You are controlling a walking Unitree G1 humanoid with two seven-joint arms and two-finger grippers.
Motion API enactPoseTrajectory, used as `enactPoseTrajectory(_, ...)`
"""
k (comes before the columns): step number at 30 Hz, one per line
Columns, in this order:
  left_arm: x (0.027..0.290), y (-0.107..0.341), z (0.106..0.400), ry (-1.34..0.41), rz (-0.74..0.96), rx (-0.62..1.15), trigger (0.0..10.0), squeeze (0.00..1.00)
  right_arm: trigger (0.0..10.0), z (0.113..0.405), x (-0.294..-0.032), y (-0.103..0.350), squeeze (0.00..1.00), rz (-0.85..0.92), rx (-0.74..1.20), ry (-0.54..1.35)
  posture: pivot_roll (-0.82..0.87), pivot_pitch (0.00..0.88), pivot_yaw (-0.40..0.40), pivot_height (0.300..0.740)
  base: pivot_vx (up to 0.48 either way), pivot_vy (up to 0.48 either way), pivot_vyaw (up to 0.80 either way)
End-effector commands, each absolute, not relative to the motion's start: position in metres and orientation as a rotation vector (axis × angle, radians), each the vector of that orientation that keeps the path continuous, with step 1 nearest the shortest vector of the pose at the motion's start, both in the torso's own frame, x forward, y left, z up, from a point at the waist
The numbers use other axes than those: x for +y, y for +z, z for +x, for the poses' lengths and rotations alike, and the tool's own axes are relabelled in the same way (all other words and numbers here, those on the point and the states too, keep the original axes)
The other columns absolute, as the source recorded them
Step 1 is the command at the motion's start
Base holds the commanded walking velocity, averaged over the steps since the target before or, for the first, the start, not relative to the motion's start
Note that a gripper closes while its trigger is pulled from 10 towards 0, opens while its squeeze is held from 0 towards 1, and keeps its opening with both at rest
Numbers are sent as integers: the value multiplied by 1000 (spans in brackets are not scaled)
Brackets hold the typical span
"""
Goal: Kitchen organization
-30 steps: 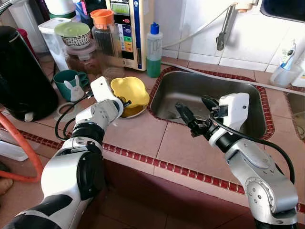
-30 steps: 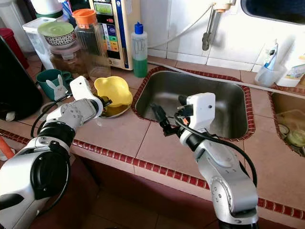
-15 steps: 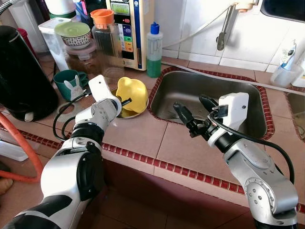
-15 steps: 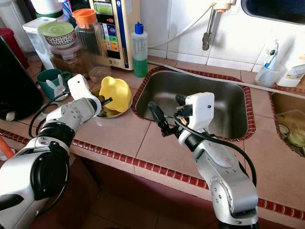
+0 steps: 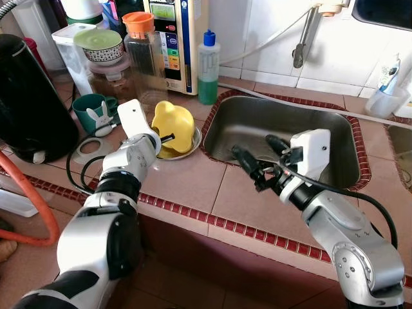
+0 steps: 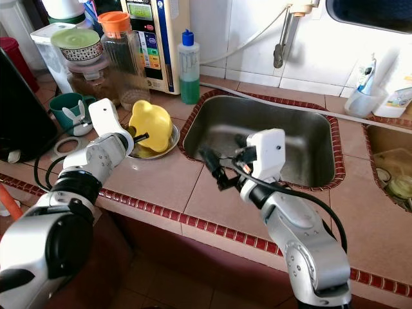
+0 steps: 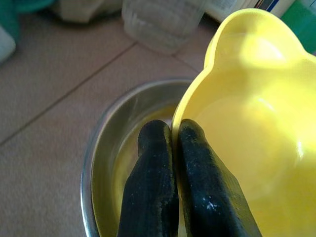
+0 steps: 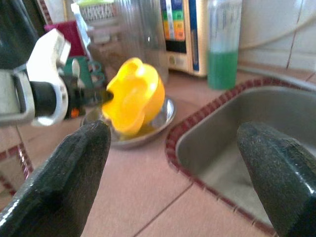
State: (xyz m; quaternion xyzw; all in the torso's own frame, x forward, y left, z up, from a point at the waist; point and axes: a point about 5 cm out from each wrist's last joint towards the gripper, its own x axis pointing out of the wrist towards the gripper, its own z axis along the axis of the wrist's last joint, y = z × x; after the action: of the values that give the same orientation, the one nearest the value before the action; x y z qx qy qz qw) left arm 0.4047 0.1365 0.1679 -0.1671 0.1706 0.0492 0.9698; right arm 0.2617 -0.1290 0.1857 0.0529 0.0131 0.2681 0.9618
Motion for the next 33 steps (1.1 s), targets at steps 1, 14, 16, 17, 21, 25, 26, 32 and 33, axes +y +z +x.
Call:
enactPoseTrajectory(1, 134, 176, 406, 86, -314, 293, 0, 0, 10000, 259, -127, 187, 43, 97, 32, 572, -21, 1, 35, 740, 0, 0, 0)
enactPoseTrajectory(14, 105, 212, 400, -90, -134, -14, 0, 0, 10000, 276, -137, 199, 0, 117, -60, 415, -6, 3, 42, 740, 0, 0, 0)
enactPoseTrajectory(16, 100, 216, 397, -120, -120, -55, 0, 0, 10000, 281, -141, 201, 0, 119, -79, 368, -3, 3, 43, 740, 0, 0, 0)
enactPoseTrajectory(17, 97, 217, 396, -136, -111, -73, 0, 0, 10000, 283, -142, 202, 0, 118, -86, 352, 0, 4, 44, 740, 0, 0, 0)
enactPoseTrajectory(21, 82, 222, 388, -232, -108, -143, 0, 0, 10000, 291, -146, 206, 0, 136, -112, 285, -1, 5, 47, 740, 0, 0, 0)
enactPoseTrajectory(25, 62, 221, 377, -356, -77, -195, 1176, 0, 10000, 303, -146, 214, 0, 191, -162, 215, -2, 6, 51, 740, 0, 0, 0)
enactPoseTrajectory(26, 59, 220, 375, -370, -60, -199, 1059, 0, 10000, 304, -146, 217, 0, 205, -174, 211, 0, 7, 52, 740, 0, 0, 0)
enactPoseTrajectory(32, 44, 217, 366, -453, -18, -230, 2157, 0, 10000, 311, -141, 221, 0, 246, -185, 206, -5, 6, 56, 740, 0, 0, 0)
enactPoseTrajectory(33, 42, 217, 365, -461, -12, -232, 2314, 0, 10000, 311, -141, 221, 0, 249, -187, 206, -5, 8, 56, 740, 0, 0, 0)
